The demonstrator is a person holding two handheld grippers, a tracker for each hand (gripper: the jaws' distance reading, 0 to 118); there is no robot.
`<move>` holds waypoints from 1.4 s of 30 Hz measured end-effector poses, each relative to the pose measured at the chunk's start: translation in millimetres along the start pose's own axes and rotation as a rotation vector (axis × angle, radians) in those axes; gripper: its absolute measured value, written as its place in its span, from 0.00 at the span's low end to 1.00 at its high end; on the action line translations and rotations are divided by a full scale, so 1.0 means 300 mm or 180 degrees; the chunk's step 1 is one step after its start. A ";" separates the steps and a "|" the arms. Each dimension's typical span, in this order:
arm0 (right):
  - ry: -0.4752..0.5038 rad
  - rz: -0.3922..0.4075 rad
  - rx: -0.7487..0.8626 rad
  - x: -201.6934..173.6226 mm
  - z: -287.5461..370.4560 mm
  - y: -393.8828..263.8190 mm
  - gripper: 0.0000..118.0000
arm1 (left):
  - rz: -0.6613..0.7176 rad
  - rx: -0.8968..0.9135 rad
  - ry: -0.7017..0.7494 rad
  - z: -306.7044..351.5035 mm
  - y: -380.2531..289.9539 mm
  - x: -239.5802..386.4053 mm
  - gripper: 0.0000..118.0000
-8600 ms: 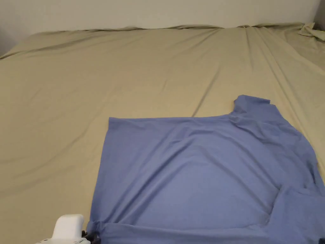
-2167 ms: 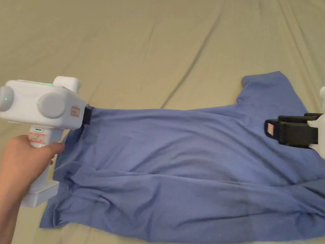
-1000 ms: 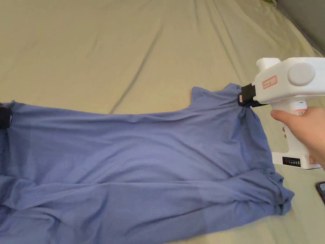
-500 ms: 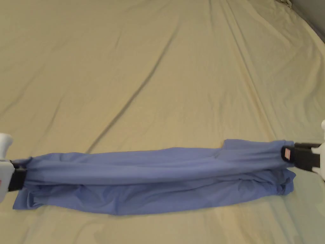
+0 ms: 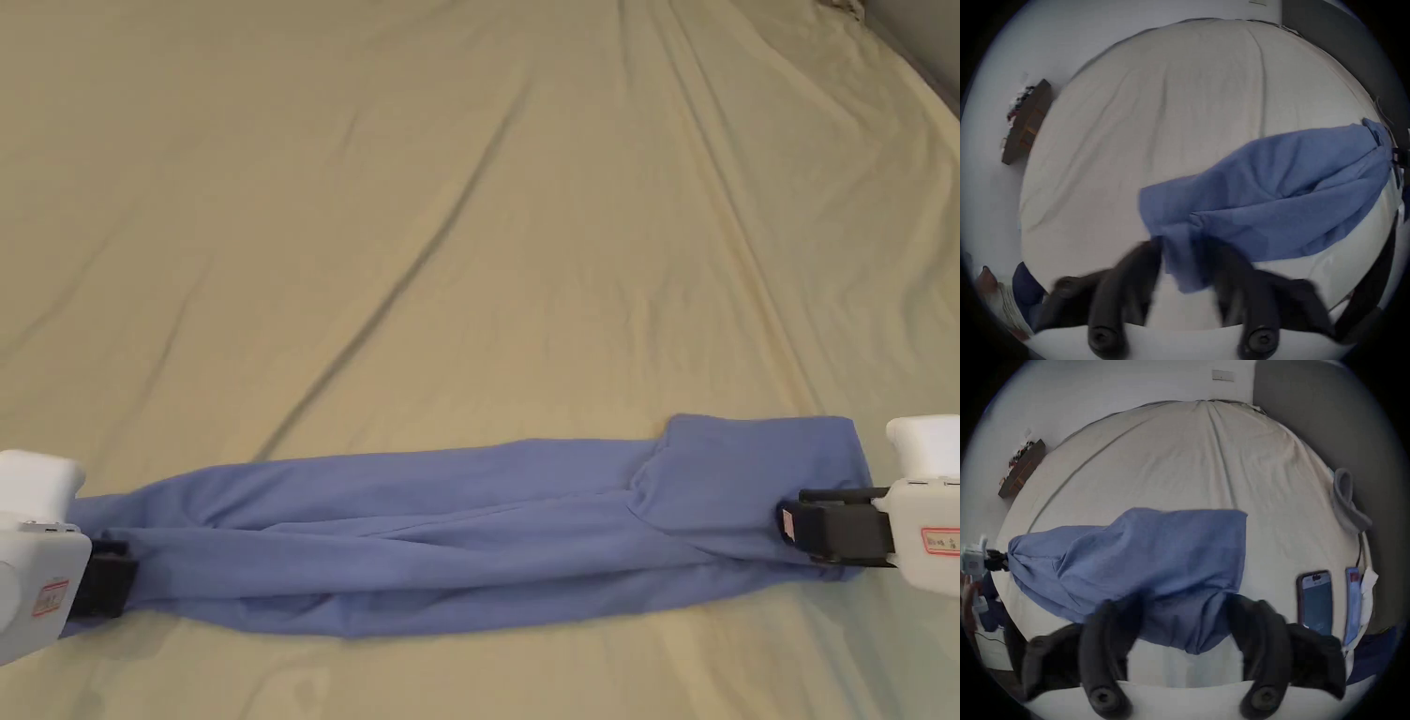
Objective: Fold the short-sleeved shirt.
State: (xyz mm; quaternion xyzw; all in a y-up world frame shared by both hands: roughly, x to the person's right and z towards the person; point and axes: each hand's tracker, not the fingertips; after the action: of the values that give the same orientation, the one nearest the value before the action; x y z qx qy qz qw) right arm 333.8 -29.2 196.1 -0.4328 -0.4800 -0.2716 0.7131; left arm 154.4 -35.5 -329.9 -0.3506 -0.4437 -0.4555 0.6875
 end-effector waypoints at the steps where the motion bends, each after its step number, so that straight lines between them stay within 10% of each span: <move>1: -0.0017 0.0012 0.0062 -0.009 0.032 0.012 0.79 | 0.0062 0.0123 -0.0040 0.037 0.009 -0.015 0.66; 11: 0.0177 -0.0209 0.1157 -0.104 0.263 0.246 0.90 | 0.0501 0.1375 0.0292 0.359 0.189 -0.146 0.72; 12: 0.0144 -0.0209 0.1117 -0.116 0.255 0.263 0.91 | 0.0518 0.1450 0.0099 0.362 0.196 -0.161 0.60; 13: 0.0152 -0.0134 0.1141 -0.125 0.247 0.264 0.89 | 0.0609 0.1417 -0.0045 0.347 0.206 -0.175 0.27; 14: 0.0133 0.0000 0.1207 -0.139 0.245 0.267 0.75 | 0.0735 0.1491 0.0003 0.336 0.199 -0.169 0.00; 15: 0.0055 0.0049 0.1224 -0.156 0.234 0.273 0.23 | 0.0613 0.1354 0.0028 0.328 0.200 -0.171 0.00; 16: -0.0055 0.0002 0.1332 -0.166 0.234 0.264 0.02 | 0.0568 0.1294 0.0040 0.320 0.195 -0.168 0.00; 21: 0.0442 -0.0114 0.1125 -0.160 0.211 0.244 0.02 | 0.0600 0.1187 -0.0358 0.293 0.130 -0.192 0.00; 25: 0.0492 -0.0108 0.1040 -0.182 0.201 0.212 0.02 | 0.1158 0.1040 -0.1910 0.187 0.013 -0.323 0.00; 32: 0.0625 -0.0025 0.0760 -0.273 0.138 0.165 0.02 | 0.2015 0.0803 -0.3061 -0.076 -0.188 -0.463 0.00; 35: 0.0705 0.0009 0.0678 -0.326 0.107 0.158 0.02 | 0.2293 0.0756 -0.3232 -0.184 -0.232 -0.485 0.77; 42: 0.0923 0.0008 0.0567 -0.407 0.064 0.186 0.02 | 0.2137 0.0085 -0.3441 -0.379 -0.182 -0.315 0.77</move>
State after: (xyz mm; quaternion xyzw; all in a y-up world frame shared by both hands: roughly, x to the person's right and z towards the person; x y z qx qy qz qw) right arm 322.1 10.9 67.1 -0.3248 -0.3938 -0.2867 0.8107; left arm 118.1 -125.0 -454.3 -0.6425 -0.5996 0.0317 0.4762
